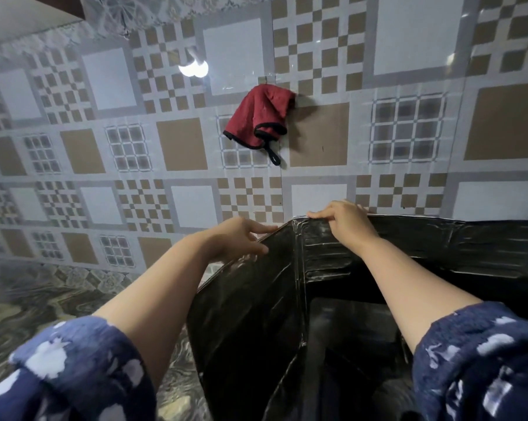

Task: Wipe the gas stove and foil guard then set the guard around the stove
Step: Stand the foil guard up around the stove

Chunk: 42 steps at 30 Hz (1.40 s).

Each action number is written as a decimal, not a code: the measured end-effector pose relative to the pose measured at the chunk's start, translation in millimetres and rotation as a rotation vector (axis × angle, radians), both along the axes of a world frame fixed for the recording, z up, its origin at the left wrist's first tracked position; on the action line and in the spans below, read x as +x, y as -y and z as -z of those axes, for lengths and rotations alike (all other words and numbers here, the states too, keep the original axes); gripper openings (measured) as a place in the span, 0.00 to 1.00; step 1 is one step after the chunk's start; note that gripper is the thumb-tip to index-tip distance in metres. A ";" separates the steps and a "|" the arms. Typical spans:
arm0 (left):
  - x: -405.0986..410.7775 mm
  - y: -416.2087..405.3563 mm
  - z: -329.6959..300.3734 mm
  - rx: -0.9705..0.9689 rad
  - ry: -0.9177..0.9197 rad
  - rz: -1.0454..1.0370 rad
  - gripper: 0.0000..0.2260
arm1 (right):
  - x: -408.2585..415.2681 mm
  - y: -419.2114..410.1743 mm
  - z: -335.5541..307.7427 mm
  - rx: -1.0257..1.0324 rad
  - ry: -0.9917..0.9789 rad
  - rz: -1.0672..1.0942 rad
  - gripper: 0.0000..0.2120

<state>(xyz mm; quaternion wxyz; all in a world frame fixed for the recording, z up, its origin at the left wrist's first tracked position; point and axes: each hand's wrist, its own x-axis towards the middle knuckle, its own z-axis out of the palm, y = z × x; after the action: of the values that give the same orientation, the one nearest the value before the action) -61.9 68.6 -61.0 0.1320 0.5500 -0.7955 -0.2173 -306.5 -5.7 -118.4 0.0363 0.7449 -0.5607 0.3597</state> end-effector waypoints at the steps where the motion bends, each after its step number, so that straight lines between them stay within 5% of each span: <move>1: -3.7 -0.2 -1.9 0.004 -0.025 -0.010 0.24 | -0.5 2.1 -1.6 0.013 0.014 0.002 0.25; 19: -44.5 -15.3 18.4 0.126 -0.417 -0.093 0.19 | -6.0 -1.2 -9.4 0.145 0.060 0.007 0.23; 31: -56.1 -24.8 15.4 0.063 -0.245 -0.158 0.22 | -27.3 -41.2 -17.3 0.130 -0.023 0.052 0.14; 42: -77.2 -23.1 0.1 -0.018 0.101 -0.217 0.23 | -71.2 -84.9 -26.3 0.191 -0.080 0.185 0.14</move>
<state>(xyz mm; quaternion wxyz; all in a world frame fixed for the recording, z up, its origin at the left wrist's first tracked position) -139.1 91.7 -61.1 0.1195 0.6420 -0.7389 -0.1665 -377.7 79.1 -92.1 0.0207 0.7040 -0.6566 0.2699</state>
